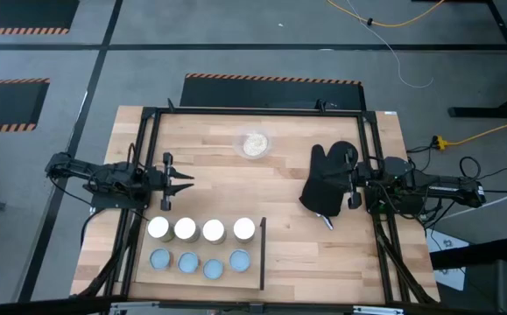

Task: Pick and place cans onto a shelf
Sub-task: Return to Home Position

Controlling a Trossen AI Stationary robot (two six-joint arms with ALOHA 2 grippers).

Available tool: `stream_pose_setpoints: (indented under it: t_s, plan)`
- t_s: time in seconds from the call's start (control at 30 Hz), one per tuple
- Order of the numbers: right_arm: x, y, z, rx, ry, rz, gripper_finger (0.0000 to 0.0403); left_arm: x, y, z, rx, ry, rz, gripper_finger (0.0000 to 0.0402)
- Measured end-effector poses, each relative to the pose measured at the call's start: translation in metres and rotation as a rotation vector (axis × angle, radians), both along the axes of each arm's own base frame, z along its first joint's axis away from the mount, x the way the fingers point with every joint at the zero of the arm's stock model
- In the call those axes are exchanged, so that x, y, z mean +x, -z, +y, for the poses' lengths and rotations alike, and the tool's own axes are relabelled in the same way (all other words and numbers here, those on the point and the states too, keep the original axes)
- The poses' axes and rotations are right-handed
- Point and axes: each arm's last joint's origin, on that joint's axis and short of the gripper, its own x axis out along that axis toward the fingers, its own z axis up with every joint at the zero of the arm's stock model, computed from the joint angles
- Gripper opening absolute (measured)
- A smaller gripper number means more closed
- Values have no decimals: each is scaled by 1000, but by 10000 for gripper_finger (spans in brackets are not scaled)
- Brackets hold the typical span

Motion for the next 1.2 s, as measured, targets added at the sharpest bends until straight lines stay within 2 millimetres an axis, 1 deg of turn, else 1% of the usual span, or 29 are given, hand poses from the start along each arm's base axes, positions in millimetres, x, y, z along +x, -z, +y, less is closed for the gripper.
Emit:
stream_pose_setpoints:
  t_s: [0.13,0.23,0.27,0.33,0.43,1.2]
  plan:
    - [0,2,0,0,0,6,84,0,0,0,73,-3,6,80]
    - [3,17,0,3,1,19,84,0,0,0,85,-4,8,80]
    - [3,19,0,9,6,38,84,0,0,0,85,-3,8,80]
    - [4,19,-1,28,8,38,84,0,0,0,75,-2,8,80]
    - [4,19,-1,10,7,38,84,0,0,0,57,-1,7,80]
    - [4,19,-1,26,9,43,84,0,0,0,57,-1,8,80]
